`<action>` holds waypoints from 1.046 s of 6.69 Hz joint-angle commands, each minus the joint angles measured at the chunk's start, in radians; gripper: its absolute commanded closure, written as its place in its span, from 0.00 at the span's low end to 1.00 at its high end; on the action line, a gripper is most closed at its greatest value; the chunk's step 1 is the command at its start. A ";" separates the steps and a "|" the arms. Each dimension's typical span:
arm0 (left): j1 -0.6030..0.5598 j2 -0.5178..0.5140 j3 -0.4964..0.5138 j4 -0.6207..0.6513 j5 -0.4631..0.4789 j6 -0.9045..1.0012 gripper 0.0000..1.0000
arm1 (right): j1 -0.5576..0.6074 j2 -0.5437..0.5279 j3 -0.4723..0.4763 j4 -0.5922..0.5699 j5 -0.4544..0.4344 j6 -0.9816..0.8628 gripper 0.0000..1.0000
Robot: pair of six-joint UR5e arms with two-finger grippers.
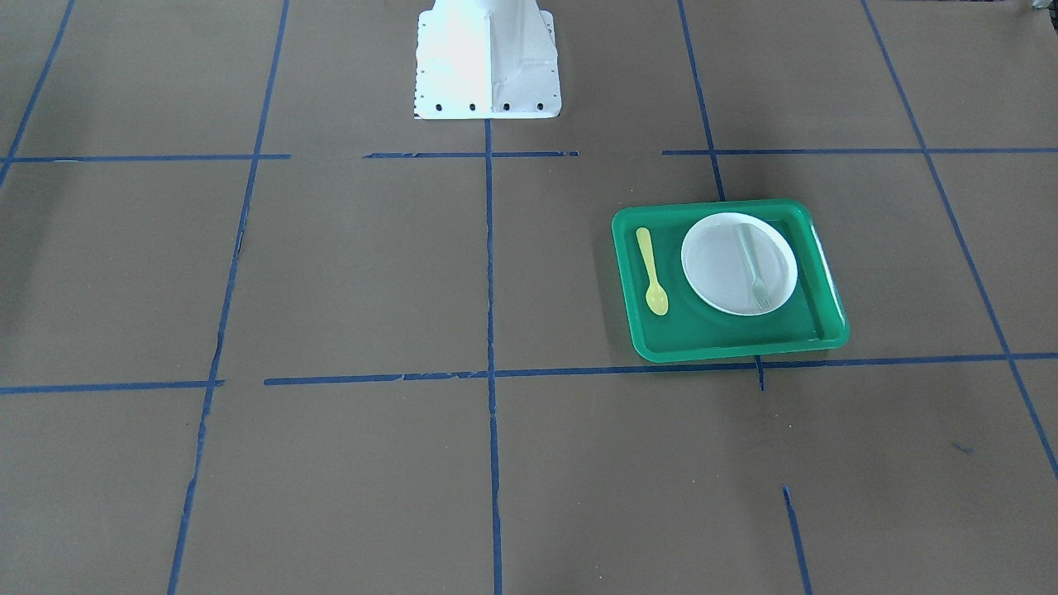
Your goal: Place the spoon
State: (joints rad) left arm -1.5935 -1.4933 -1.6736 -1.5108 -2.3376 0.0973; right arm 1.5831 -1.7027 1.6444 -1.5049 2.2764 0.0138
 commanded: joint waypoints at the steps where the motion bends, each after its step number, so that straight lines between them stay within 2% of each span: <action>1: 0.003 0.016 0.061 -0.037 -0.008 -0.001 0.00 | 0.000 0.000 0.000 0.000 0.000 -0.002 0.00; 7: 0.003 0.013 0.071 -0.063 -0.006 0.001 0.00 | 0.000 0.000 0.000 0.000 0.000 0.000 0.00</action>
State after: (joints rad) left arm -1.5908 -1.4803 -1.6039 -1.5726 -2.3452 0.0946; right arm 1.5831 -1.7027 1.6444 -1.5048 2.2764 0.0134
